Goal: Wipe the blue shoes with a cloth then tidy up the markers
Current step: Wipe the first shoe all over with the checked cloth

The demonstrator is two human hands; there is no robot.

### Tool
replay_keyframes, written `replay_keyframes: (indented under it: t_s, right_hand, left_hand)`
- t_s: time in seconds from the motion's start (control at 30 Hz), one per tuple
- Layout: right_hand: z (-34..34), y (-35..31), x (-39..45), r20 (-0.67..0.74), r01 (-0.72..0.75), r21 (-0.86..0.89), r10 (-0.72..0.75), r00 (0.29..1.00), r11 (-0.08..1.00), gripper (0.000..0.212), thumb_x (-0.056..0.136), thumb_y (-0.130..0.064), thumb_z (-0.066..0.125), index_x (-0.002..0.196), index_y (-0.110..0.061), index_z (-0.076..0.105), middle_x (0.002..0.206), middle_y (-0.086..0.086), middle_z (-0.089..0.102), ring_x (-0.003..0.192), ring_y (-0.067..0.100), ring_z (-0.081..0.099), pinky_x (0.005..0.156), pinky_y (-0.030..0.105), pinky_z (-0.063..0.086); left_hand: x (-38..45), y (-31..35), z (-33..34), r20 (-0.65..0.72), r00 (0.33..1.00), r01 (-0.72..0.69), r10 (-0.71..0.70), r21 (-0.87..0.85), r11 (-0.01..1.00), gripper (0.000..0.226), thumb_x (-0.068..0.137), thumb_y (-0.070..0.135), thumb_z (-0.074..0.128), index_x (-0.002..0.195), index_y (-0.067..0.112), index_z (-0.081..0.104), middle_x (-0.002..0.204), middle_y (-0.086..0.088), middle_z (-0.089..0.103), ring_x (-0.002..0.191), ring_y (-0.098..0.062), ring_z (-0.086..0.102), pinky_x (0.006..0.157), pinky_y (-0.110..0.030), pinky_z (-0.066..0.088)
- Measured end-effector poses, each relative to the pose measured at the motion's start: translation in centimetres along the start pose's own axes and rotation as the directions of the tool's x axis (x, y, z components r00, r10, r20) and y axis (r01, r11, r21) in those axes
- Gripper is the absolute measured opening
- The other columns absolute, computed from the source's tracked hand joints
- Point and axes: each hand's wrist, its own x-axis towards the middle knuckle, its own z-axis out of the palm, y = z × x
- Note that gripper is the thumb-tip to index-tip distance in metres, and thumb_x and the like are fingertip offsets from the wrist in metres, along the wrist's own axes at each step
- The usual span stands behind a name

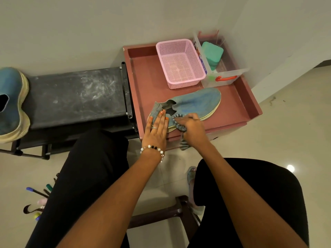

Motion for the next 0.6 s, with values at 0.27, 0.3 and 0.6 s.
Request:
replay_keyframes:
  t_s: [0.27,0.3,0.6]
  right_hand:
    - [-0.1,-3.5,-0.3,-0.019,-0.096,-0.264,0.094,0.995,0.96,0.027,0.09,-0.01,0.052,0.115,-0.012,0.061,0.117,0.012,0.054,0.119,0.028,0.042,0.098,0.041,0.04]
    - [-0.2,-3.7,-0.3,0.023,-0.049,-0.2,0.055,0.998,0.978,0.031,0.087,-0.008,0.053,0.117,-0.014,0.061,0.115,0.012,0.052,0.117,0.028,0.044,0.096,0.04,0.042]
    - [1.7,-4.3,0.0,-0.137,-0.185,-0.306,0.149,0.979,0.934,0.026,0.093,-0.015,0.049,0.118,-0.015,0.059,0.121,0.007,0.059,0.128,0.029,0.035,0.1,0.042,0.033]
  left_hand:
    - [0.1,0.1,-0.6,0.071,0.997,-0.003,0.004,-0.023,1.0,0.071,0.099,0.026,0.028,0.146,0.001,-0.02,0.153,-0.017,-0.028,0.141,-0.029,-0.027,0.114,-0.05,-0.014]
    - [0.2,0.1,-0.5,0.078,0.997,0.0,0.0,-0.009,1.0,0.071,0.1,0.028,0.027,0.146,0.001,-0.02,0.153,-0.017,-0.029,0.14,-0.029,-0.029,0.114,-0.05,-0.014]
    - [-0.1,-0.7,-1.4,0.085,0.994,-0.059,0.065,-0.075,0.995,0.072,0.098,0.021,0.033,0.148,0.001,-0.014,0.154,-0.018,-0.024,0.143,-0.028,-0.024,0.111,-0.049,-0.016]
